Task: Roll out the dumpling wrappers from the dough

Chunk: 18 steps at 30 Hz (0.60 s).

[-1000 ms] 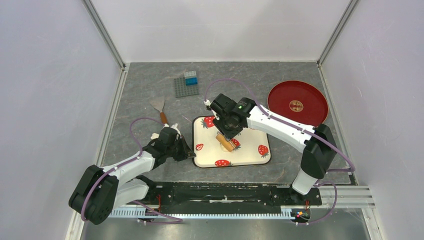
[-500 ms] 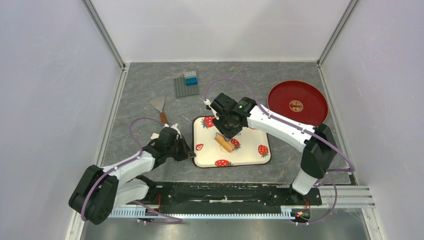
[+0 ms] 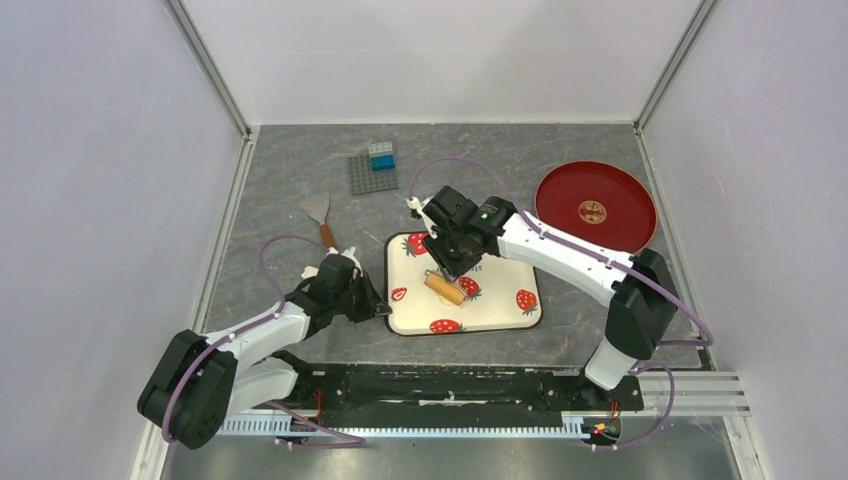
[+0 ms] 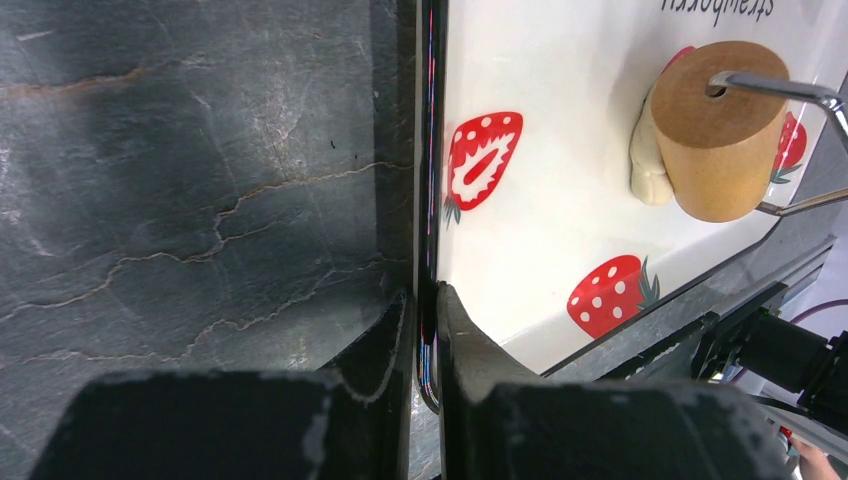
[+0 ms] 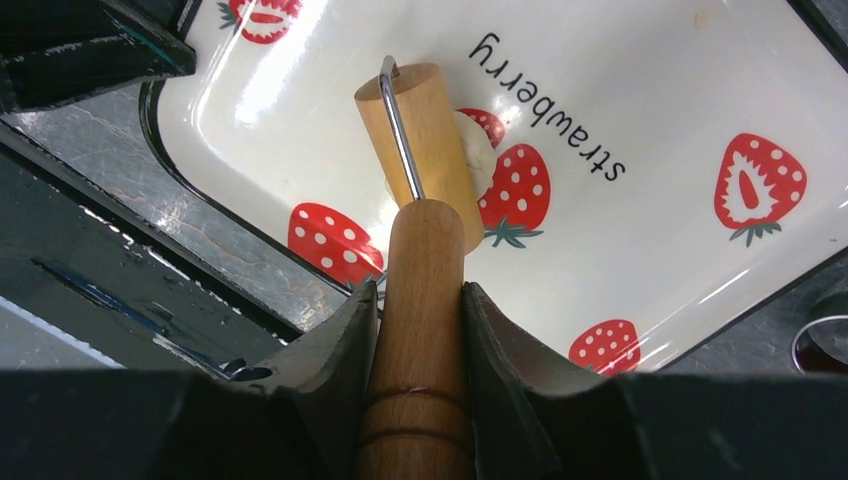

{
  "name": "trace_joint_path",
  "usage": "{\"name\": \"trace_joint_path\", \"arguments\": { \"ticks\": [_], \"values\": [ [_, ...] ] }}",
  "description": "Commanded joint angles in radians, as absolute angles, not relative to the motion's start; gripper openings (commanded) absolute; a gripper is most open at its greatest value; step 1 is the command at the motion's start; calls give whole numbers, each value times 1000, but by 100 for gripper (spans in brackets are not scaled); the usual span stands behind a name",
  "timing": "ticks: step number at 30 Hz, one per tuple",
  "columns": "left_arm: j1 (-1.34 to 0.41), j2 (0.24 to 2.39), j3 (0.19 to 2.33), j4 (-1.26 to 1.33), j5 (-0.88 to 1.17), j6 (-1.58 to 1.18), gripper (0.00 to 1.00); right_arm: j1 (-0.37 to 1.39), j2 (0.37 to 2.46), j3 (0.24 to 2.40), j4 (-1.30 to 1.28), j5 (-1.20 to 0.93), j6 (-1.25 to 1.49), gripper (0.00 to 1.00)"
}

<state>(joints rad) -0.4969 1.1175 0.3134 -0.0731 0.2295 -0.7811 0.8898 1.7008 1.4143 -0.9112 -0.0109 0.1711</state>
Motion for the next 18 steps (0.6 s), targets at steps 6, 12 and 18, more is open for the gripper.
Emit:
{"name": "trace_joint_path", "arguments": {
  "ticks": [6,12,18],
  "values": [
    [-496,1151,282,-169,160,-787,2,931,1857,1282,-843,-356,246,0],
    [-497,1151,282,-167,158,-787,2,931,1853,1265,-864,-290,243,0],
    [-494,1149,281,-168,160,-787,2,925,1830,1292,-911,-161,261,0]
  ]
}}
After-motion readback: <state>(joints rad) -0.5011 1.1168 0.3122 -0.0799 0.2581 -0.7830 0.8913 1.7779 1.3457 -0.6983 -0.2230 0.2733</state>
